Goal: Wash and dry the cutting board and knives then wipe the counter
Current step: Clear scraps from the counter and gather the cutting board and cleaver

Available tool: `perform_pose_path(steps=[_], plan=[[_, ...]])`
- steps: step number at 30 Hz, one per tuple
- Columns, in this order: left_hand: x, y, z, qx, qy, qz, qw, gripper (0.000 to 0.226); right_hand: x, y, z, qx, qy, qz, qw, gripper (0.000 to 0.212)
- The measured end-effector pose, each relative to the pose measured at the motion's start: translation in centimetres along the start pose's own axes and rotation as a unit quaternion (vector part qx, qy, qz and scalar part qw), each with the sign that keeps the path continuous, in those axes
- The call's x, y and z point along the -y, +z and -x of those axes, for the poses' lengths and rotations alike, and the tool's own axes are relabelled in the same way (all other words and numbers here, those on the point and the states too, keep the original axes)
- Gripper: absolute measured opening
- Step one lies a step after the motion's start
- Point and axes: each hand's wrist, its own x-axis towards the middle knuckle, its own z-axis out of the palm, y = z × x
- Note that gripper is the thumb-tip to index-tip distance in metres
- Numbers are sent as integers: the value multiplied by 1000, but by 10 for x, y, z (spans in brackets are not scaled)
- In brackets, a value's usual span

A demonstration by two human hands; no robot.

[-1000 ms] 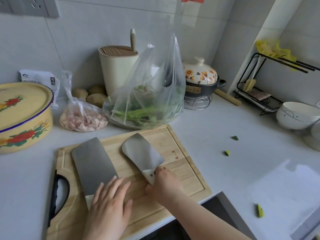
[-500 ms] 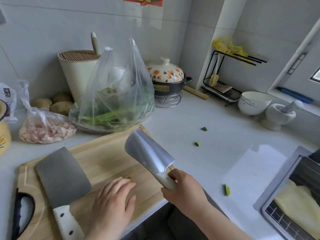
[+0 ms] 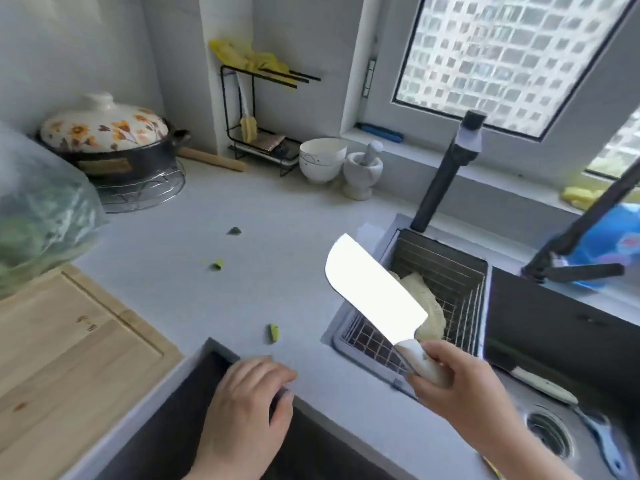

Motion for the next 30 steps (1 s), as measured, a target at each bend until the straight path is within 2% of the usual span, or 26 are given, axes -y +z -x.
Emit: perform_pose_path(steps=[7, 12, 15, 19, 22, 26, 30], plan=[[-109, 99, -30, 70, 79, 74, 992, 28, -133, -79, 18, -82, 116, -21, 990, 37], [-179, 169, -44, 157, 60, 67, 984, 35, -226, -115, 22, -88, 186, -16, 978, 30], [-203, 196, -48, 206, 48, 49, 976, 45, -277, -123, 14, -48, 214, 29, 975, 25], [-210, 216, -56, 220, 39, 24, 974, 53, -328, -121, -10, 27, 224, 104, 969, 17], [-209, 225, -65, 242, 29, -14, 970, 56, -354, -109, -34, 89, 202, 190, 957, 26], [-205, 234, -63, 260, 36, -38, 964, 48, -373, -78, -62, 132, 171, 225, 950, 29], [-203, 238, -61, 252, 45, -55, 965, 49, -382, -47, -84, 184, 130, 242, 944, 13]])
